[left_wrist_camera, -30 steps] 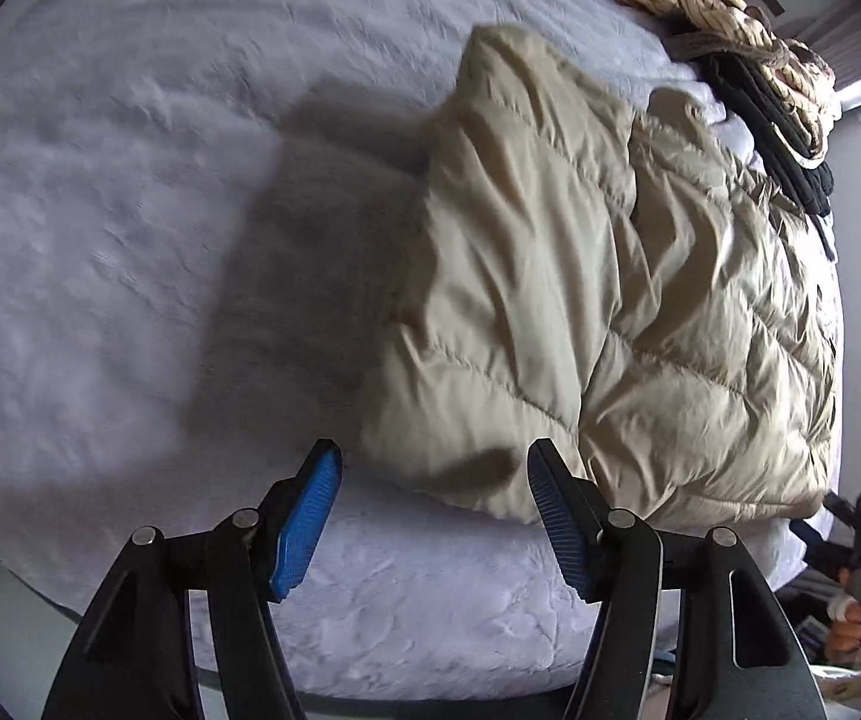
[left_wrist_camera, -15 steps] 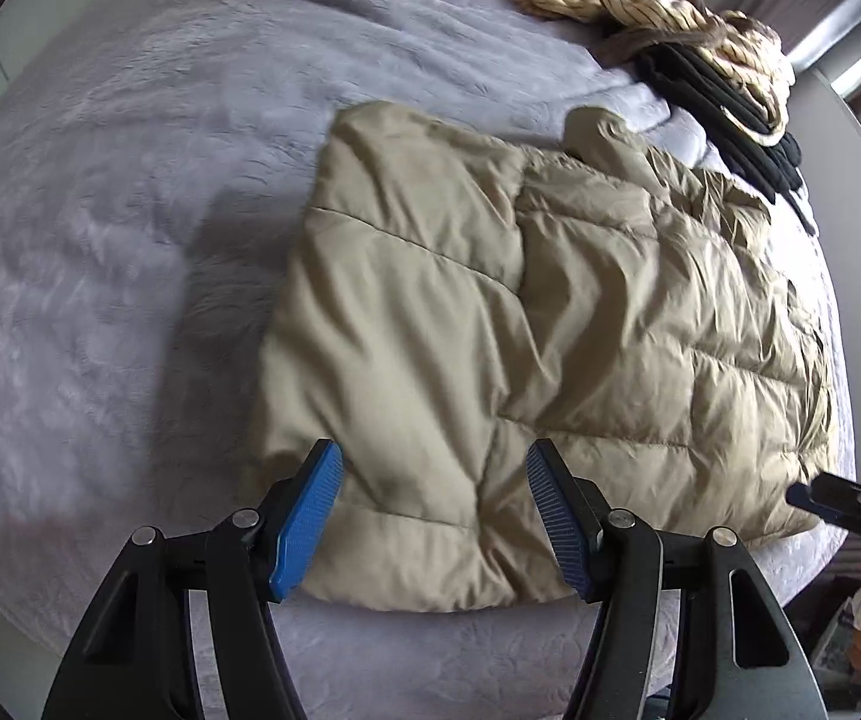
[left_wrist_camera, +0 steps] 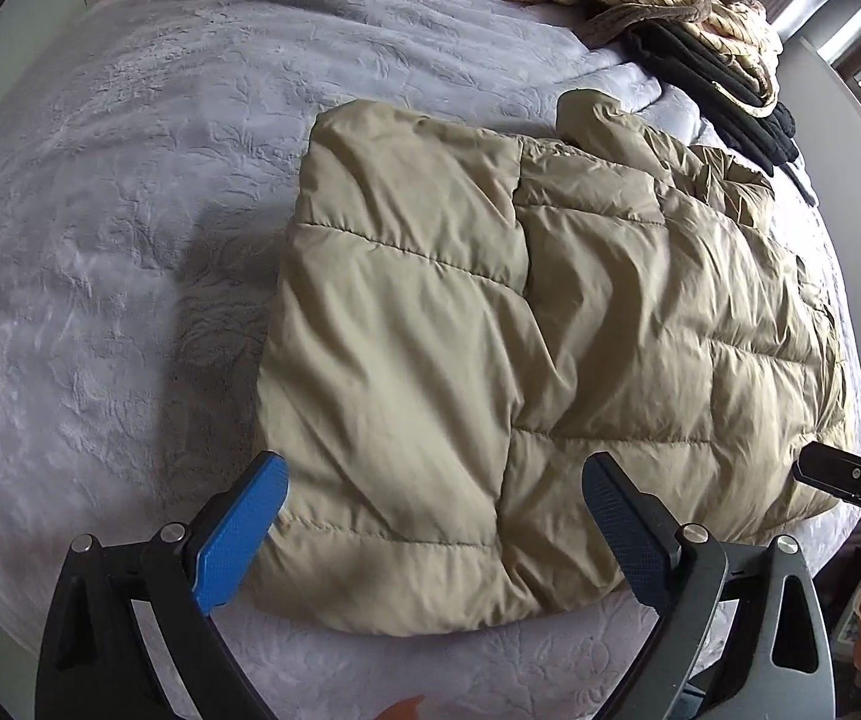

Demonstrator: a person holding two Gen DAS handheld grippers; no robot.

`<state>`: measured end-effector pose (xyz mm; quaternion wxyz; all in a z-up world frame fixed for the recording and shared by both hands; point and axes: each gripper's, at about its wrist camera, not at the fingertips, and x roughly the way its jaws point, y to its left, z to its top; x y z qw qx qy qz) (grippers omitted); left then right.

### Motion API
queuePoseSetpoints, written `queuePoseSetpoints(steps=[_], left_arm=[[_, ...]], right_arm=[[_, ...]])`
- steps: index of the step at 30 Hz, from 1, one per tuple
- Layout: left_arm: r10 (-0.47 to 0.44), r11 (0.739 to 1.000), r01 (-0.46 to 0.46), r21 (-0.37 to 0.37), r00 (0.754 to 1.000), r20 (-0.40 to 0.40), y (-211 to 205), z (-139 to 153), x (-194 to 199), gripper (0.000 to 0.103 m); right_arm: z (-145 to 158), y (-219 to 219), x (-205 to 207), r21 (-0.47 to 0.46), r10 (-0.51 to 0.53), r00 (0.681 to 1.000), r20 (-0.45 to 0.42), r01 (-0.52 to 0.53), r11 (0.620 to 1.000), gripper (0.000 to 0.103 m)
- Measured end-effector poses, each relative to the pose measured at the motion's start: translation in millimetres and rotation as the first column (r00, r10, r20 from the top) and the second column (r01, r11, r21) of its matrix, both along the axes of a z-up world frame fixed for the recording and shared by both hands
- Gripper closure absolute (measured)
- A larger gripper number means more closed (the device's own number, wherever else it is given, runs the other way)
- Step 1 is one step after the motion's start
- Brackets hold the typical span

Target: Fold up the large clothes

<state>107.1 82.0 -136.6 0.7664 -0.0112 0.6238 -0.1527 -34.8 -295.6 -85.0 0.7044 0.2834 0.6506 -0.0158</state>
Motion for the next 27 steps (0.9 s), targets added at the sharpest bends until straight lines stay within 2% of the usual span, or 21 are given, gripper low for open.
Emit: queuePoseSetpoints(steps=[1,2,7,12,16,23,27], left_arm=[[-0.002,1.000,0.002,-0.001,1.000,0.000,0,0,1,0.004],[-0.004,1.000,0.004,-0.001,1.000,-0.001,0,-1,1,0.000],[-0.016,1.000,0.016,0.000,1.000,-0.001,0,-2,2,0.000],[-0.007,1.000,0.007,0.018,1.000,0.018,7,-2,7,0.000],[0.008,1.000,-0.009,0.029,1.000,0.027,16,-4,14,0.000],[0.055,0.997,-0.057,-0.054,0.998,-0.039,39,-13,29,0.000],[0.093,0.993,-0.096,-0.073,0.995,-0.047,49,-17,38,0.000]], right_arm=[[-2,7,3,-0.014,0.000,1.000,0.003,0.000,1.000,0.012],[-2,10,4,-0.029,0.002,1.000,0.008,-0.002,1.000,0.000],[0,25,10,-0.113,0.040,0.999,0.023,-0.037,0.993,0.000],[-7,25,18,-0.105,0.034,0.999,-0.023,-0.037,0.994,0.000],[-8,26,23,-0.104,0.039,0.999,-0.027,-0.042,0.994,0.000],[-7,29,33,-0.110,0.034,0.999,-0.017,-0.036,0.993,0.000],[-4,29,41,-0.117,0.028,1.000,0.008,-0.026,0.993,0.001]])
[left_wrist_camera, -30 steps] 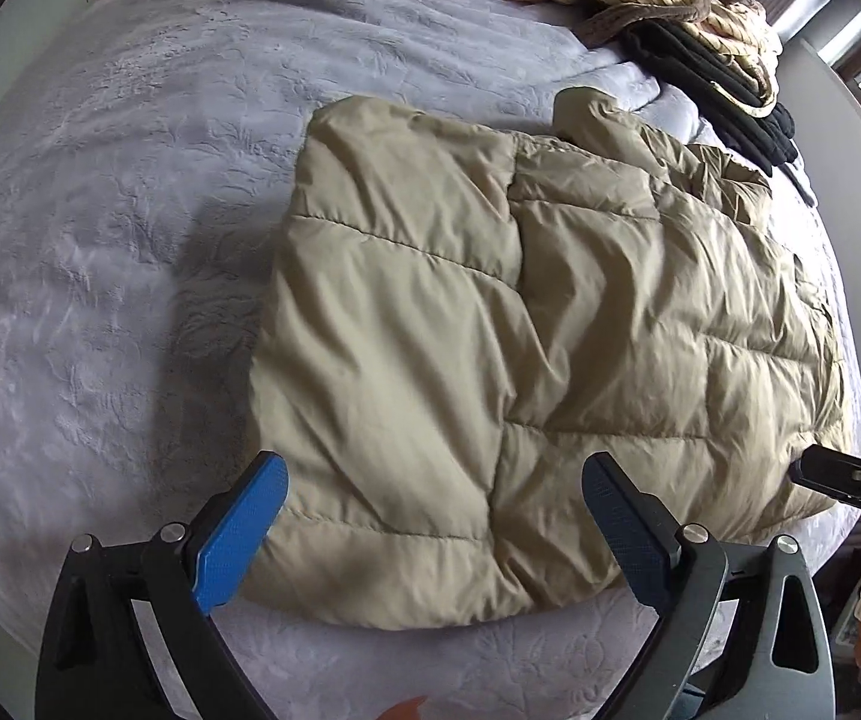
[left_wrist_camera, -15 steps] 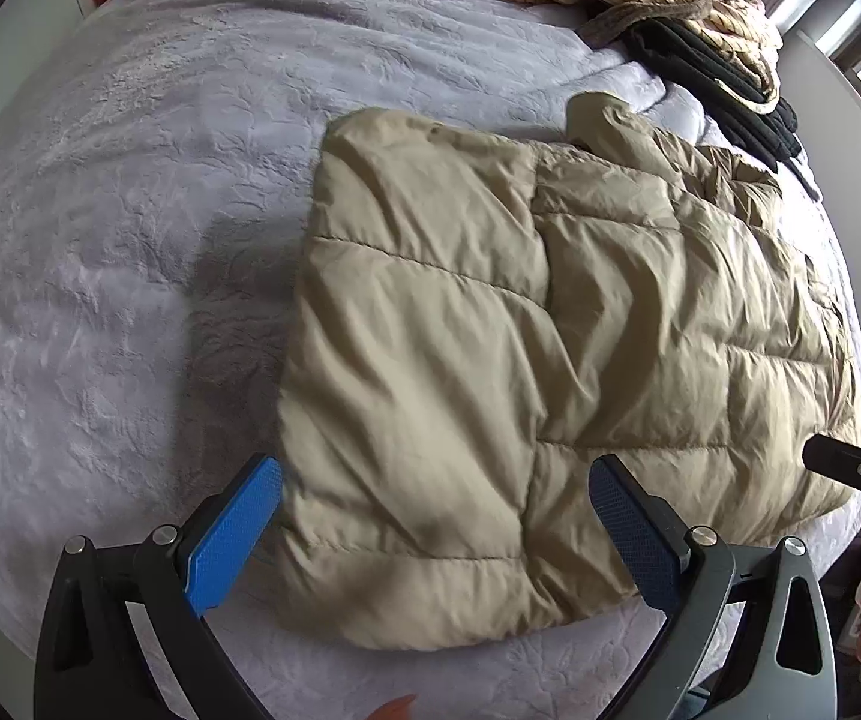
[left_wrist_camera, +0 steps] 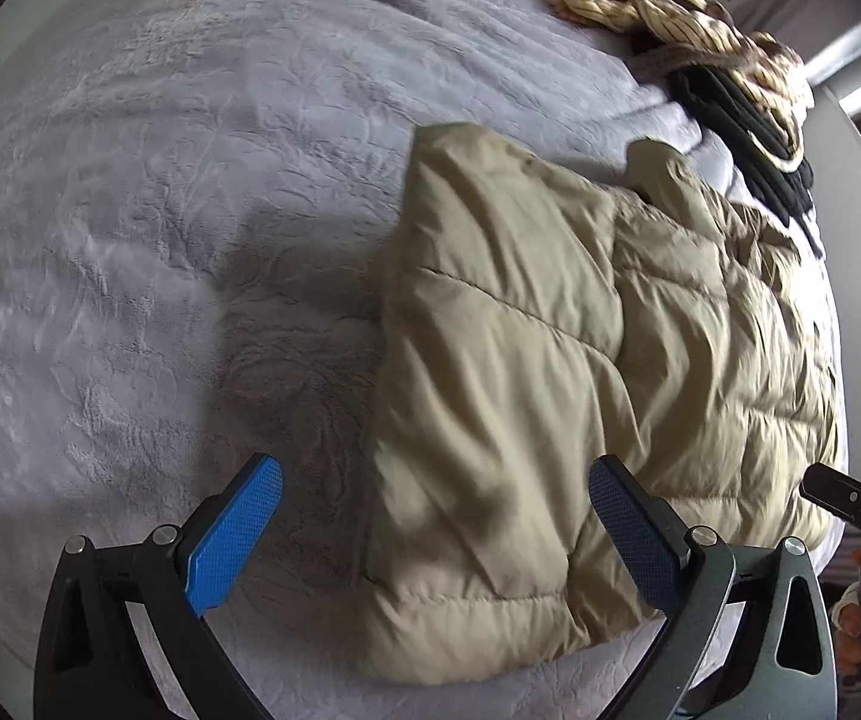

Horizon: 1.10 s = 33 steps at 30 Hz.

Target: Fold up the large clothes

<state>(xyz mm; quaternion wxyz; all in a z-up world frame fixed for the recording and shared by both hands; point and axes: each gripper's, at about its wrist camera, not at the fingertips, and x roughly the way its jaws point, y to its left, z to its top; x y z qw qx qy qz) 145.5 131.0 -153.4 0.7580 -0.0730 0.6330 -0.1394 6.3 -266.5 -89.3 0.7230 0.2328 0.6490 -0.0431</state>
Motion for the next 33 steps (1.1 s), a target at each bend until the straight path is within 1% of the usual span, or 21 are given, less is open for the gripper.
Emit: queuePoseSetpoints(steps=[1,2,3,4,5,8,10,13,16,19,22,23,25,27,28,29,30,31,32,33], left_arm=[[0.006,1.000,-0.006,-0.002,1.000,-0.001,1,-1,2,0.000],[0.013,1.000,-0.013,-0.006,1.000,-0.004,4,-2,4,0.000],[0.019,1.000,-0.019,-0.013,1.000,-0.009,6,-5,7,0.000],[0.021,1.000,-0.022,-0.019,1.000,-0.013,7,-6,9,0.000],[0.023,0.999,-0.023,-0.031,1.000,-0.018,9,-8,12,0.000],[0.011,0.997,-0.014,-0.075,0.999,-0.038,11,-18,22,0.000],[-0.007,0.994,0.001,-0.107,0.999,-0.053,11,-24,29,0.000],[-0.042,0.983,0.027,-0.179,0.996,-0.083,11,-35,41,0.000],[-0.088,0.959,0.046,-0.280,0.987,-0.136,10,-53,57,0.000],[-0.161,0.916,0.071,-0.394,0.967,-0.200,5,-77,72,0.000],[-0.233,0.884,0.109,-0.455,0.945,-0.227,-6,-95,83,0.000],[-0.266,0.865,0.121,-0.486,0.933,-0.241,-13,-102,87,0.000],[-0.305,0.845,0.137,-0.516,0.918,-0.255,-22,-108,91,0.000],[-0.345,0.832,0.172,-0.528,0.905,-0.249,-34,-108,91,0.001],[-0.365,0.825,0.191,-0.532,0.899,-0.243,-40,-108,90,0.024],[-0.396,0.802,0.202,-0.562,0.885,-0.246,-47,-107,88,0.056],[-0.408,0.784,0.189,-0.592,0.875,-0.261,-53,-105,86,0.061],[-0.411,0.778,0.193,-0.598,0.876,-0.252,-56,-101,85,0.068],[-0.424,0.765,0.212,-0.608,0.876,-0.229,-61,-91,82,0.073],[-0.428,0.758,0.216,-0.616,0.877,-0.218,-63,-84,81,0.073]], right_arm=[[1,1,3,-0.004,0.001,1.000,0.012,-0.001,1.000,0.002],[2,1,5,-0.006,0.003,1.000,0.025,-0.003,1.000,0.014],[3,2,8,-0.010,0.007,0.999,0.034,-0.006,1.000,0.039],[2,2,10,-0.015,0.007,0.999,0.032,-0.007,1.000,0.053],[-1,2,13,-0.017,0.004,1.000,0.027,-0.004,1.000,0.070],[-9,3,24,0.007,0.004,0.999,0.035,-0.005,1.000,0.073],[-12,6,34,-0.002,0.024,0.998,0.050,-0.024,1.000,0.074],[-23,9,53,-0.026,0.046,0.997,0.061,-0.044,0.999,0.074],[-43,5,70,-0.039,0.029,0.999,0.039,-0.027,0.999,0.074],[-57,1,78,-0.032,0.018,1.000,0.017,-0.018,0.999,0.074],[-61,-1,77,-0.023,0.018,1.000,0.018,-0.017,1.000,0.074],[-62,-2,76,-0.015,0.016,1.000,0.021,-0.016,1.000,0.074],[-64,-6,75,0.006,0.009,1.000,0.023,-0.009,1.000,0.074],[-67,-11,75,0.027,-0.007,1.000,0.022,0.006,1.000,0.074],[-68,-13,73,0.033,-0.014,1.000,0.022,0.013,0.999,0.074],[-69,-15,72,0.040,-0.024,0.999,0.021,0.023,0.999,0.074],[-70,-16,72,0.043,-0.031,0.999,0.020,0.030,0.999,0.074],[-71,-17,71,0.045,-0.036,0.999,0.020,0.036,0.998,0.074],[-71,-18,69,0.046,-0.042,0.999,0.020,0.041,0.998,0.074],[-72,-19,69,0.049,-0.047,0.999,0.018,0.046,0.998,0.074]])
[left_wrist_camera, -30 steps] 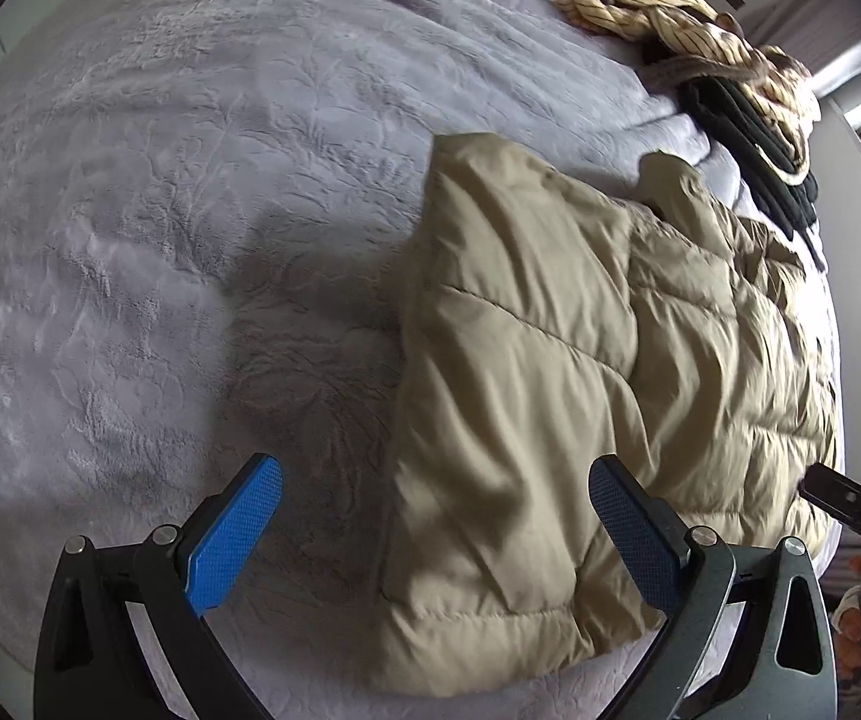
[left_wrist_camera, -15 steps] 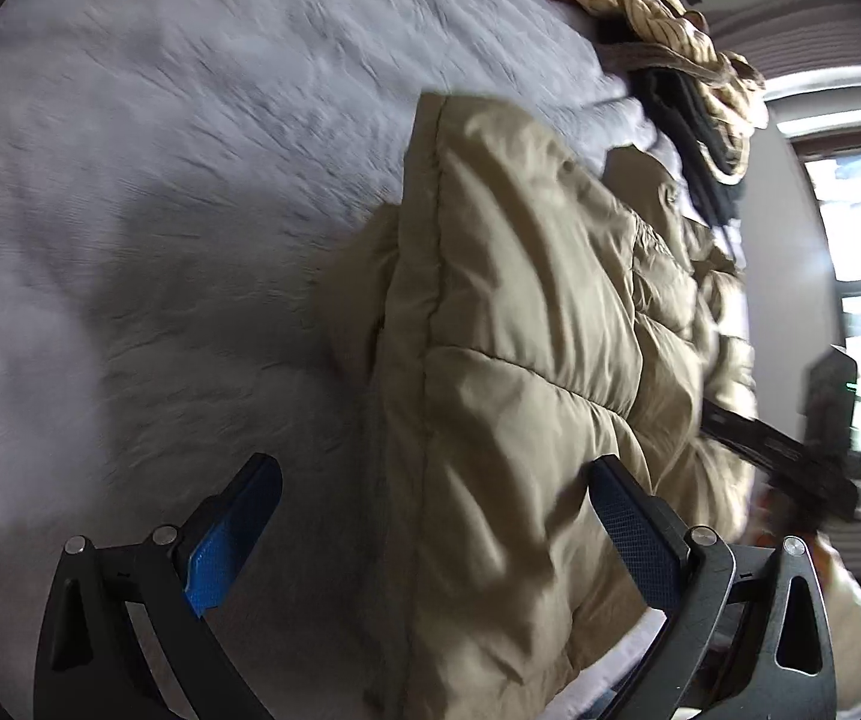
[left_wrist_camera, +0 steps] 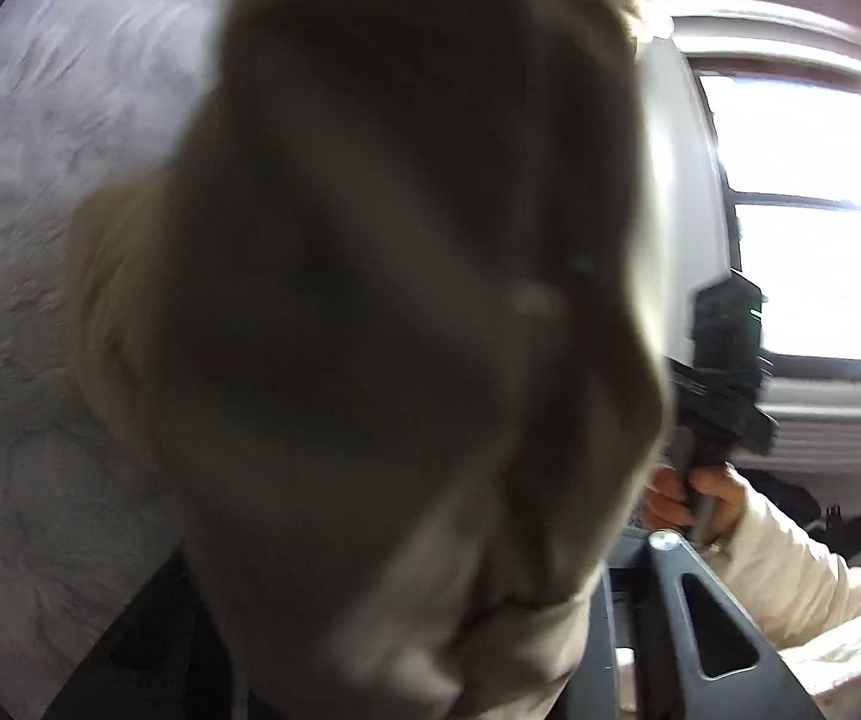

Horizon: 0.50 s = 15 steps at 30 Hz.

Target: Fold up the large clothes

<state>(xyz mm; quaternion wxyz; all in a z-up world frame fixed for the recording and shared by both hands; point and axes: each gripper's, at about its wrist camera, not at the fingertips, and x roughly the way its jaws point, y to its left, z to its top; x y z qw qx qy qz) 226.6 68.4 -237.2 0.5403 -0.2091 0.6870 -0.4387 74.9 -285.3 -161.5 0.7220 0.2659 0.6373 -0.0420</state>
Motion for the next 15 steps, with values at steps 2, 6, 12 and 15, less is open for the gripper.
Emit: queuePoseSetpoints(steps=[2,6,12,15], left_arm=[[0.005,0.999,-0.005,-0.052,1.000,0.005,-5,23,-5,0.073],[-0.010,0.995,0.017,-0.101,0.997,0.074,-31,79,-21,0.073],[-0.065,0.998,0.061,0.024,0.973,0.224,-101,138,-55,0.073],[-0.058,0.996,0.039,0.077,0.963,0.262,-133,157,-69,0.073]], right_arm=[[-1,0,-1,0.004,-0.007,1.000,-0.005,0.007,1.000,0.074],[-6,-7,-4,0.044,-0.020,1.000,-0.006,0.021,0.999,0.074],[-18,-32,-12,0.202,-0.071,0.997,-0.003,0.070,0.977,0.074],[-24,-49,-18,0.300,-0.122,0.992,-0.019,0.122,0.946,0.075]])
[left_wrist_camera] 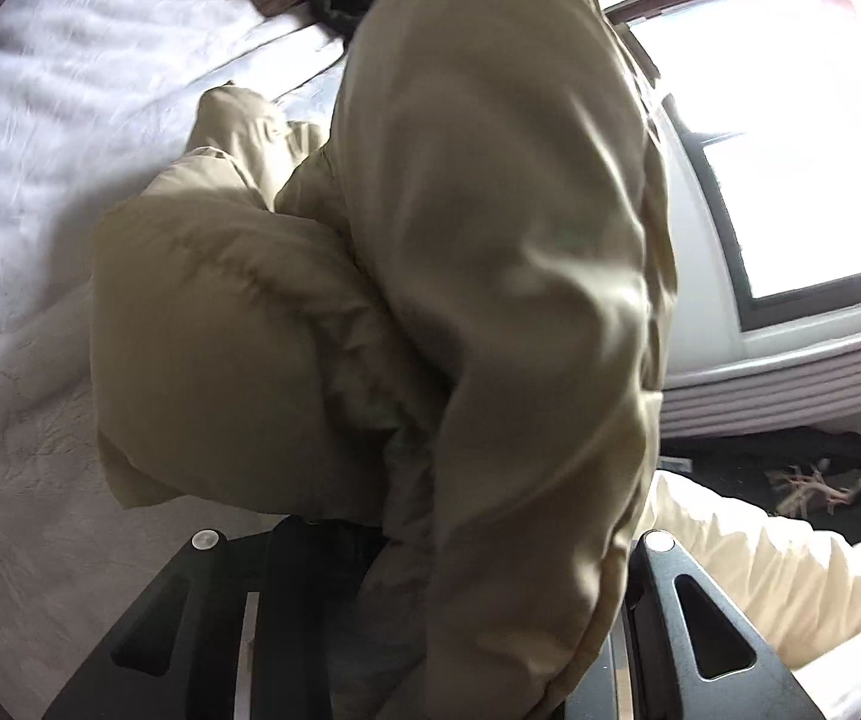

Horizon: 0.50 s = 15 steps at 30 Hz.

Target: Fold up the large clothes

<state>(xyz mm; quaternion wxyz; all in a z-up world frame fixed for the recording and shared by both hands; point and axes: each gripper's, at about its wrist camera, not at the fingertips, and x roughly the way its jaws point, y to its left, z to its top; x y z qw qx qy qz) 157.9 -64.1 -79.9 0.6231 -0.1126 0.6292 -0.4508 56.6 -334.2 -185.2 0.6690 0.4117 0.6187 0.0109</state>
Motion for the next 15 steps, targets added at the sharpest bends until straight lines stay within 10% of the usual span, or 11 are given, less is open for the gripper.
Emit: queuePoseSetpoints(steps=[5,15], left_arm=[[0.032,0.997,-0.035,0.074,0.999,0.044,-28,14,-7,0.073],[0.163,0.984,-0.160,0.084,0.986,-0.036,7,15,-10,0.073]], right_arm=[[-7,-16,-8,0.123,-0.041,0.999,-0.025,0.043,0.992,0.075],[68,-13,-98,-0.094,0.242,0.970,0.032,-0.238,0.967,0.077]])
